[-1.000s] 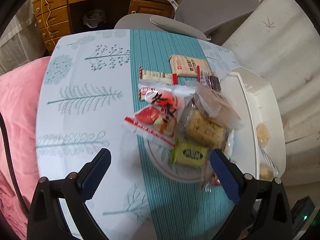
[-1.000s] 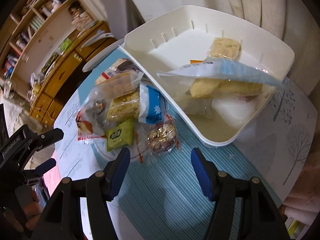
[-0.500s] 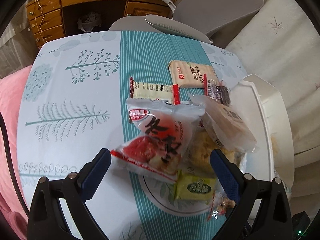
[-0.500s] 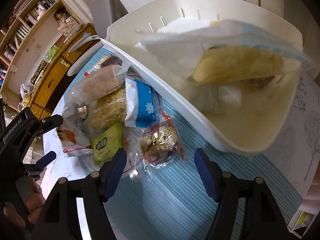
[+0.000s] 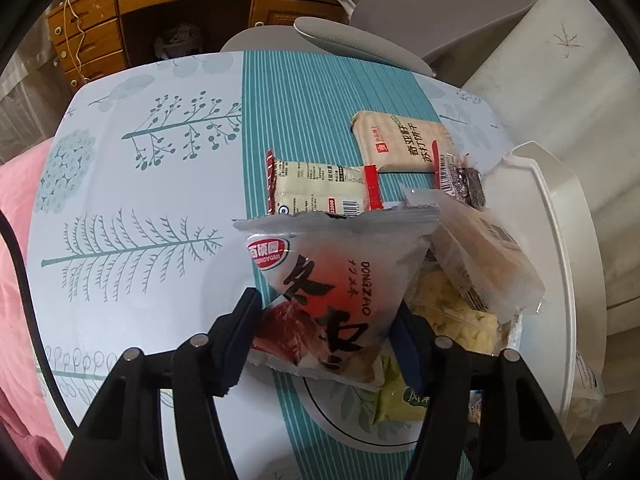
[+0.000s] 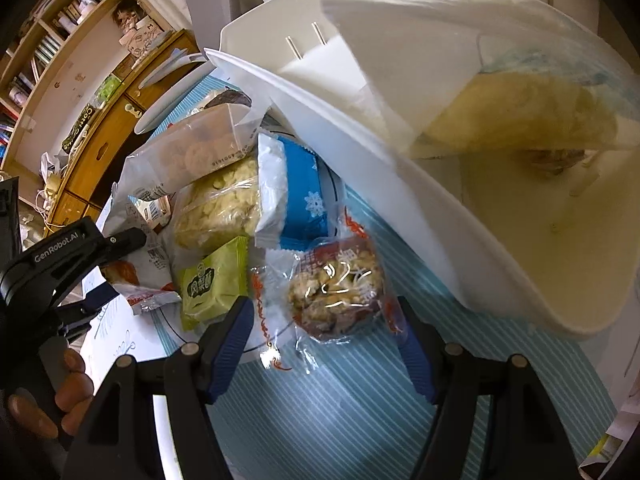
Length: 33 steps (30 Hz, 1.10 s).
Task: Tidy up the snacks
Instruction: 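Grasp the red-and-white bag with the left tool while the right tool grasps the nut-cookie bag, then carry the red-and-white bag into the tray with the left tool while the right tool drops its bag in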
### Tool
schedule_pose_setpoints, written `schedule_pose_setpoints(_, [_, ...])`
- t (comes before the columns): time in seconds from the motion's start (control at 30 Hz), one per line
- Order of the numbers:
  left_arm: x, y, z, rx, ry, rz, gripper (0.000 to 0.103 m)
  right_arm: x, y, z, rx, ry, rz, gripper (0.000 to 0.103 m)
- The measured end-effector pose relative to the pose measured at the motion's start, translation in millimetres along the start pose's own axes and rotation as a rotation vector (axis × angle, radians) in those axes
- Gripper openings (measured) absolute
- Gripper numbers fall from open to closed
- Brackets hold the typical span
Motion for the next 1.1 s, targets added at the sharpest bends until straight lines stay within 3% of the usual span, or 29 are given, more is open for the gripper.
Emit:
schedule_pose_setpoints(0.1, [0.2,4.0,-1.1,-0.008,-0.01,-0.012,0.05,-2.3,1.3,1.8,-0.001,-0.002,-0.016,0.053])
schedule_pose_setpoints(0.33, [6.3,17.6,-10.9,0.019,-0.015,-0.012,0.045,-4.6,1.6,3.0,0.017,0.005,0.006,0.047])
schedule_pose_setpoints(0.63, [12.9,51.9,-41.9,0.039,-0.022,0.002,0.045,-2.4,17.0,-7.0,0.044,0.03,0.083,0.046])
schedule_pose_setpoints(0.9, [5.0,87.3,-72.1,0.046,-0.031,-0.022,0.045,6.7,62.3,-10.7,-0.016,0.125,0.181,0.046])
schedule_pose_setpoints(1.1, [-12.5,116.2,-87.0,0.019,-0.048,-0.066,0.045,-3.9,92.1,-8.3,-0.045,0.169,0.204,0.046])
Point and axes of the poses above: each gripper's, at about its wrist camera, not at the fingertips, and y roughly against the way its jaws point, x to its left, z to its top, the point moved 1 cm from there along -y, roughly the way its jaws point, and after that the axes turned 1 degree about -z, right-handed, at the moved point
